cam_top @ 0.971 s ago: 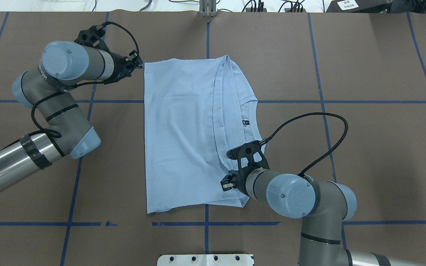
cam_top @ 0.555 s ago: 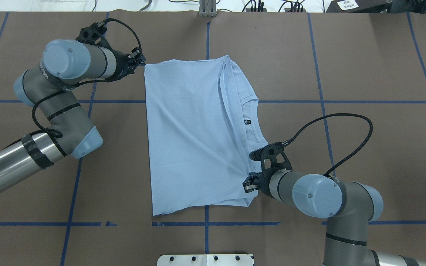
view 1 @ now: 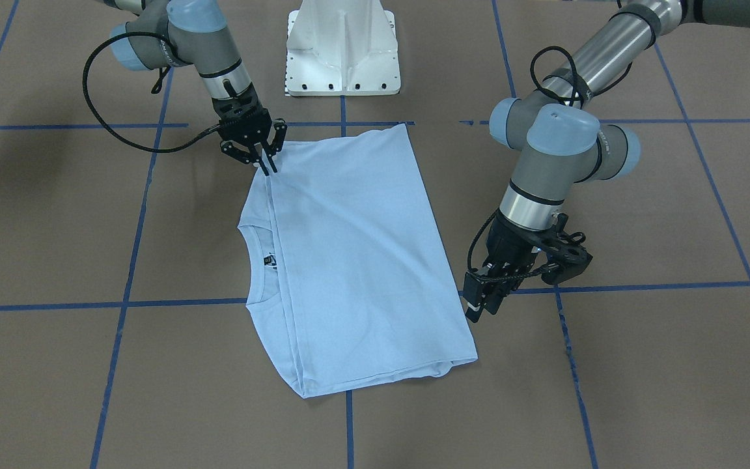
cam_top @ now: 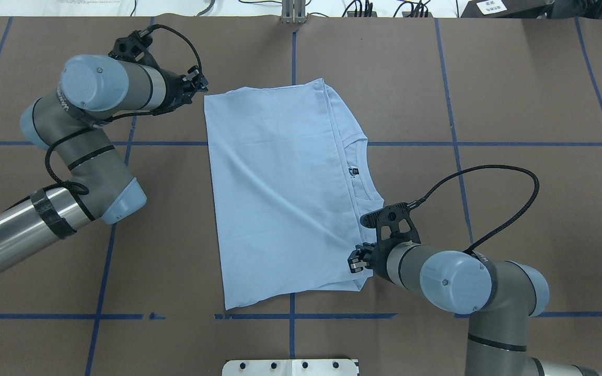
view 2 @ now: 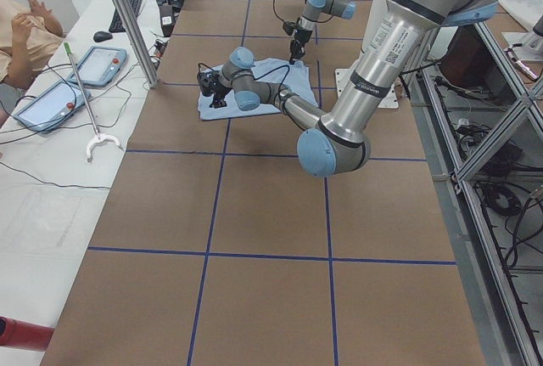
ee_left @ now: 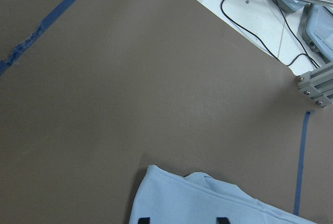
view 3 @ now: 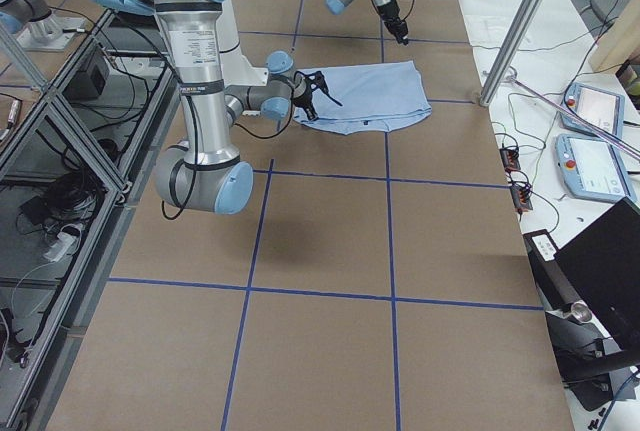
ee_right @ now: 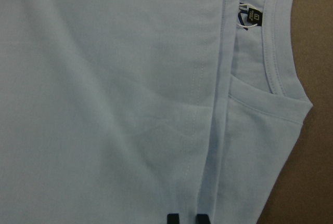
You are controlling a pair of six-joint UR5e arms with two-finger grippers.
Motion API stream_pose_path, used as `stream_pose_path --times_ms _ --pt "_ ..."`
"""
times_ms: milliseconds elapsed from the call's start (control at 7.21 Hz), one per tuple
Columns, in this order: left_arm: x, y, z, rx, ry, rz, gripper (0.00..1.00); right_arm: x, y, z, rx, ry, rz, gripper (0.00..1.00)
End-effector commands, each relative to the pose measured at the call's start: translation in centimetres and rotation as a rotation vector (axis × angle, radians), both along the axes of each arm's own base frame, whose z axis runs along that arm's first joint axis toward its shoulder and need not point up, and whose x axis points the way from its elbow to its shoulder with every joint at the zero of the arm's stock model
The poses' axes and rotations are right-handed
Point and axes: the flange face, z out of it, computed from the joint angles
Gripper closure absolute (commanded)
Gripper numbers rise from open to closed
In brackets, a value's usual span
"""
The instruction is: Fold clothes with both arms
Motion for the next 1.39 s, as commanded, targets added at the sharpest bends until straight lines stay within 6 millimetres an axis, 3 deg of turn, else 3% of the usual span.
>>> stream_pose_path --times_ms 0,555,1249 --pt "-0.5 0.5 -0.8 0.018 0.017 0.004 0.48 1.2 0.2 -1.3 -0.046 -0.050 0.032 0.22" --pt "-0.5 1.4 -2.0 0.048 0.058 0.045 0.48 0.1 1.3 -1.6 -0.609 -0.272 0.344 0.23" --pt "-0.5 1.6 -2.2 0.052 0.062 0.047 0.48 -1.2 2.4 0.8 -0.666 -0.238 0.373 0.22"
